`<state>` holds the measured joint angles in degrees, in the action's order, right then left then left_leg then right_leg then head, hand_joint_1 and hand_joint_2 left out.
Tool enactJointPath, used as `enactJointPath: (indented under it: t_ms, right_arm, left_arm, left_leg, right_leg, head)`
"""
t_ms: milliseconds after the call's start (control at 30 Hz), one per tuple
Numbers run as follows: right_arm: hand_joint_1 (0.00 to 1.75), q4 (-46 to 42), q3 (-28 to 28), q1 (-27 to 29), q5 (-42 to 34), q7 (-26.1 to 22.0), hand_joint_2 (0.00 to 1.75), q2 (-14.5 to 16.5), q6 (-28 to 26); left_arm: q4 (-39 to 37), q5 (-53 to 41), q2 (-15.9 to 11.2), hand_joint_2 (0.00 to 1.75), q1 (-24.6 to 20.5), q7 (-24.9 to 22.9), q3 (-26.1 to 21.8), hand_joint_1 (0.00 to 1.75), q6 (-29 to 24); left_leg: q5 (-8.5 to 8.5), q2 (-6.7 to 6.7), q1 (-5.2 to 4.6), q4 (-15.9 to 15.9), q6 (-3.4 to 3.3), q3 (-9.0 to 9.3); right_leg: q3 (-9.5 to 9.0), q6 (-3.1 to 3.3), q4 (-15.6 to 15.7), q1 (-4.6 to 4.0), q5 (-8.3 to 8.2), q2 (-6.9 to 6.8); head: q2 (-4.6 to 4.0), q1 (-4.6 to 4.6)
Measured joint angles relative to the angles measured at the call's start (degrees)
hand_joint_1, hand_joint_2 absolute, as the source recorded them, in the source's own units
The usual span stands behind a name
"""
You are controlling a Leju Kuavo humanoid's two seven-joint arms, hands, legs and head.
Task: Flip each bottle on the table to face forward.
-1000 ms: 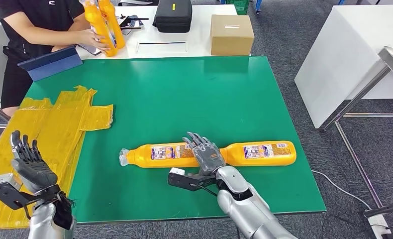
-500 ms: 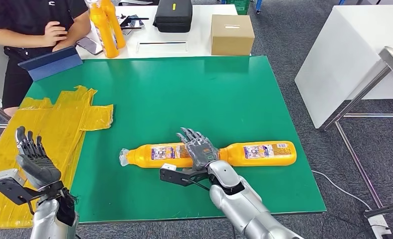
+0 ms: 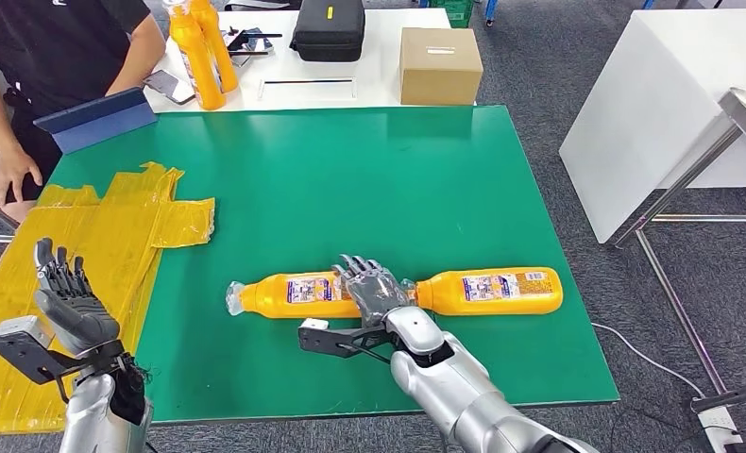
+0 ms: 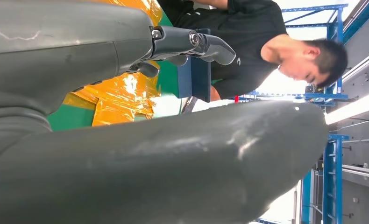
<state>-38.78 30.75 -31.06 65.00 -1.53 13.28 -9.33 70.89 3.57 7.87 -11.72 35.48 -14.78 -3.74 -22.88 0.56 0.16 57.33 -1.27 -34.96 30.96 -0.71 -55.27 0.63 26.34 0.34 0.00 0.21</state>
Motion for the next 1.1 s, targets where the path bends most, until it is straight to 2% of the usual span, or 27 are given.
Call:
enactJointPath:
  t_ms: [33, 167, 433, 967, 1100]
  right_arm:
    - [0.0, 0.5, 0.1, -0.27, 0.17, 0.09, 1.75, 0.11, 0.18]
    - [1.72, 2.88, 0.73, -1.48, 1.02, 0.61, 1.75, 0.69, 0.91]
    - [1.75, 6.56, 1.33, -3.6, 1.11, 0.52, 1.75, 1.86, 1.12]
    - [1.75, 8.57, 1.62, -4.91, 1.13, -0.08, 1.75, 2.33, 1.26]
    - [1.75, 8.79, 1.68, -4.98, 1.19, -0.39, 1.75, 2.38, 0.23]
  left_arm:
    - [-0.07, 0.11, -0.01, 0.0, -0.05, 0.01, 0.01, 0.0, -0.01]
    - [-0.47, 0.94, -0.13, 0.0, -0.37, 0.01, 0.08, 0.0, -0.19]
    - [-1.7, 2.27, -0.92, 0.0, -1.27, 0.01, 0.15, 0.0, -0.54]
    - [-2.03, 3.59, -1.55, 0.0, -1.13, 0.01, 0.15, 0.0, -0.61]
    - [-2.02, 5.2, -1.73, 0.0, -0.41, -0.04, 0.04, 0.0, 1.2]
  left_leg:
    - [0.0, 0.0, 0.0, 0.0, 0.0, 0.0]
    - [0.0, -0.01, 0.01, 0.0, 0.0, 0.06]
    - [0.0, -0.03, 0.02, -0.01, 0.0, 0.2]
    - [0.0, -0.04, 0.02, -0.01, 0.0, 0.27]
    - [0.0, -0.05, 0.02, -0.01, 0.0, 0.29]
  right_leg:
    - [0.0, 0.0, 0.0, 0.0, 0.0, 0.0]
    - [-0.04, 0.0, 0.0, 0.0, 0.0, 0.0]
    - [-0.16, 0.01, 0.0, 0.0, 0.0, 0.01]
    - [-0.24, 0.01, 0.0, 0.0, 0.0, 0.02]
    - [-0.24, 0.01, 0.0, 0.0, 0.0, 0.02]
  head:
    - [0.0, 0.0]
    - [0.0, 0.0]
    - [0.0, 0.0]
    - [0.0, -0.01]
    - [0.0, -0.01]
